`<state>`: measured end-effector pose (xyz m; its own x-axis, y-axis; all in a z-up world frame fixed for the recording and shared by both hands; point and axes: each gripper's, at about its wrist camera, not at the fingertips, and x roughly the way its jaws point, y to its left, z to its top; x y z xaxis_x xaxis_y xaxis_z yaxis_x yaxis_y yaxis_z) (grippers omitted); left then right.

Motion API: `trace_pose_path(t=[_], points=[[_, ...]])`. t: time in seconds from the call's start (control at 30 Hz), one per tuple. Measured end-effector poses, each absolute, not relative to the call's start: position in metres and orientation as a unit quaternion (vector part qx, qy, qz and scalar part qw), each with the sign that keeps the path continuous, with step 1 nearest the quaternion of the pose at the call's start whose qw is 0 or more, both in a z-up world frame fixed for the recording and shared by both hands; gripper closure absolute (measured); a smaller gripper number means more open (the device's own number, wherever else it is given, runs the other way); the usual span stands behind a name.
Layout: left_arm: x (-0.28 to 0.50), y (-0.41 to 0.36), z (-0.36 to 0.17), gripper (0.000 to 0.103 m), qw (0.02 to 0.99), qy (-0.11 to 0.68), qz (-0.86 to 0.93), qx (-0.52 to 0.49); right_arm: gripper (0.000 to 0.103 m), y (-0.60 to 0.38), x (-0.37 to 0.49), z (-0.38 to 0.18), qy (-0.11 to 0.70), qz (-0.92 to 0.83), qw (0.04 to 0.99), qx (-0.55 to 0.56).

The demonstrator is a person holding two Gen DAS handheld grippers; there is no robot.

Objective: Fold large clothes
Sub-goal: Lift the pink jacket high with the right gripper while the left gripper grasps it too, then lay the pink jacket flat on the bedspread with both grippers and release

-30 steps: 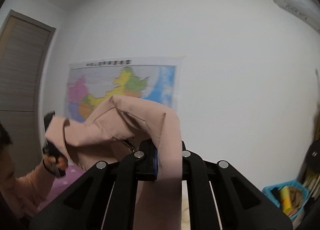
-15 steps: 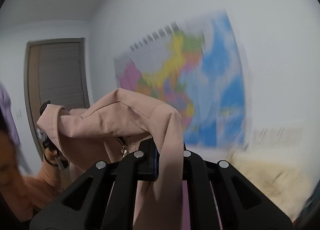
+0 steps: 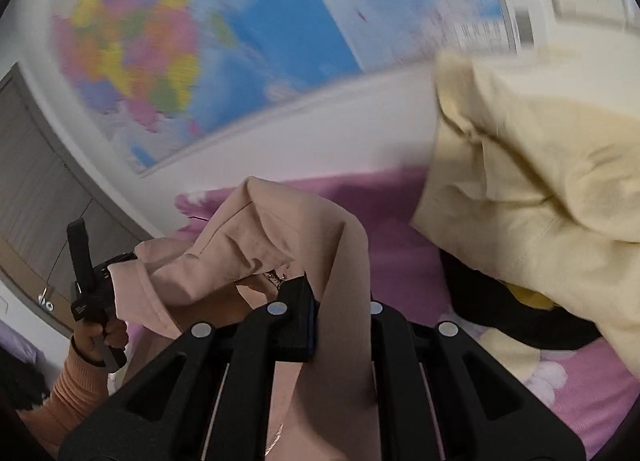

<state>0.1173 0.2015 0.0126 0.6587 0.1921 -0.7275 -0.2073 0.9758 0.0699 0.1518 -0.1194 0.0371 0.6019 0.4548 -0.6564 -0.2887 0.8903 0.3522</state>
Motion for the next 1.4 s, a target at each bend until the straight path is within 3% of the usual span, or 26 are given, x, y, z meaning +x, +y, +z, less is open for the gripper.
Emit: trace_pose_path(t=[0.2,0.27,0.33,0.4,0.47,0.57,0.83,0.97,1.03,1.07,1.17,1.4], points=[[0.167,0.216,-0.001,0.090,0.888,0.451,0.079,-0.036,0.094,-0.137,0.194,0.022,0.435,0.156,0.876,0.137],[0.184,0.220,-0.016,0.082,0.872,0.482,0.083,-0.032,0.085,-0.141,0.206,0.011,0.454,0.140,0.867,0.151],[0.191,0.227,-0.031,0.069,0.859,0.501,0.098,-0.044,0.080,-0.139,0.210,0.012,0.458,0.135,0.866,0.148],[0.187,0.237,-0.033,0.062,0.864,0.492,0.088,-0.060,0.044,-0.136,0.199,0.020,0.447,0.133,0.876,0.125],[0.173,0.240,-0.026,0.049,0.876,0.472,0.075,-0.070,0.029,-0.140,0.171,0.040,0.415,0.131,0.894,0.108],[0.145,0.242,-0.007,0.033,0.894,0.441,0.046,-0.063,0.026,-0.150,0.126,0.050,0.406,0.141,0.900,0.080],[0.055,0.201,0.005,0.031,0.905,0.423,-0.049,0.010,0.024,-0.183,0.009,-0.024,0.482,0.152,0.861,0.059],[0.025,0.169,0.000,0.030,0.901,0.426,-0.075,0.024,0.031,-0.191,-0.028,-0.045,0.487,0.182,0.846,0.116],[0.017,0.159,-0.003,0.030,0.901,0.425,-0.076,0.035,0.063,-0.194,-0.037,-0.051,0.489,0.191,0.840,0.138],[0.015,0.156,-0.006,0.030,0.901,0.426,-0.078,0.037,0.103,-0.192,-0.037,-0.051,0.488,0.188,0.840,0.142],[0.013,0.150,-0.012,0.030,0.896,0.435,-0.082,0.032,0.102,-0.193,-0.034,-0.020,0.463,0.166,0.859,0.140],[0.004,0.144,0.000,0.030,0.903,0.419,-0.087,0.037,0.101,-0.211,-0.035,0.105,0.347,0.023,0.937,-0.013]])
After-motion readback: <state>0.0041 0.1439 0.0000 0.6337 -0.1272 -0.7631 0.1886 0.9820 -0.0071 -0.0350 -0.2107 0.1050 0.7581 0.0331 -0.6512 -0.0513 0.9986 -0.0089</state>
